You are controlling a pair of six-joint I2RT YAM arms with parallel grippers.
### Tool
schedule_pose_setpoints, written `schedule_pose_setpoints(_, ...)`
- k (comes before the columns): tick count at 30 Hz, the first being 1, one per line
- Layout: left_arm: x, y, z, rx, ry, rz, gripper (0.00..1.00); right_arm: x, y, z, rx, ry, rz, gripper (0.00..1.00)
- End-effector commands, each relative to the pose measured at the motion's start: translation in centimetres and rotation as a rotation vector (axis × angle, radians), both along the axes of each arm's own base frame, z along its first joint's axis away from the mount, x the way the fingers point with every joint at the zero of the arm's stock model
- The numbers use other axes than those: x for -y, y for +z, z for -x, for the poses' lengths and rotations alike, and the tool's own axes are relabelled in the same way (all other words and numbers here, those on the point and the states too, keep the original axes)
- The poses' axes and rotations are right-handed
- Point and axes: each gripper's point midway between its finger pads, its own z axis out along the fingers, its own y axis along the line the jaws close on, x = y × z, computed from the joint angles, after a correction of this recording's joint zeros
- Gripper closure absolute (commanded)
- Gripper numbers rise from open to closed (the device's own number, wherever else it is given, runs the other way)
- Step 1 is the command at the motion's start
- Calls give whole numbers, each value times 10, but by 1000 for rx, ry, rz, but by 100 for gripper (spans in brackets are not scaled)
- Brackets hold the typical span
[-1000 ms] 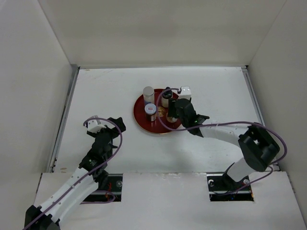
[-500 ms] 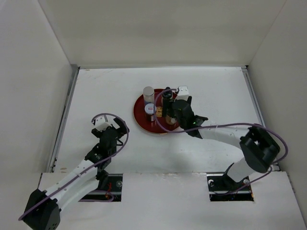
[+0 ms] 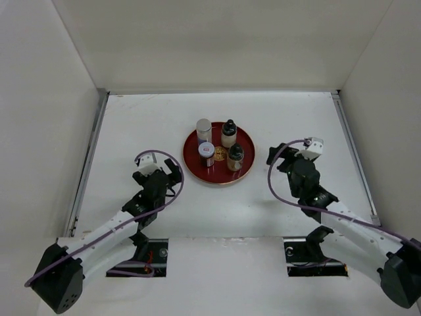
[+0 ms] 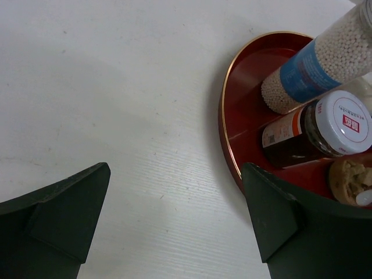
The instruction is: Organize the condiment bottles
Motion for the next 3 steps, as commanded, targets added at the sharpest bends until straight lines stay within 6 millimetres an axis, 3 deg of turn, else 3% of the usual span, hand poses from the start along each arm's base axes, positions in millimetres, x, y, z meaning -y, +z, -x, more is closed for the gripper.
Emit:
schedule_pose_setpoints(1,13,27,-9,59,-22,35,0,16,-15,-4,-28,-51,-100,0)
schedule_pose_setpoints(3,16,27,-9,59,-32,18,0,13,-16,-7,-40,-28,-100,0)
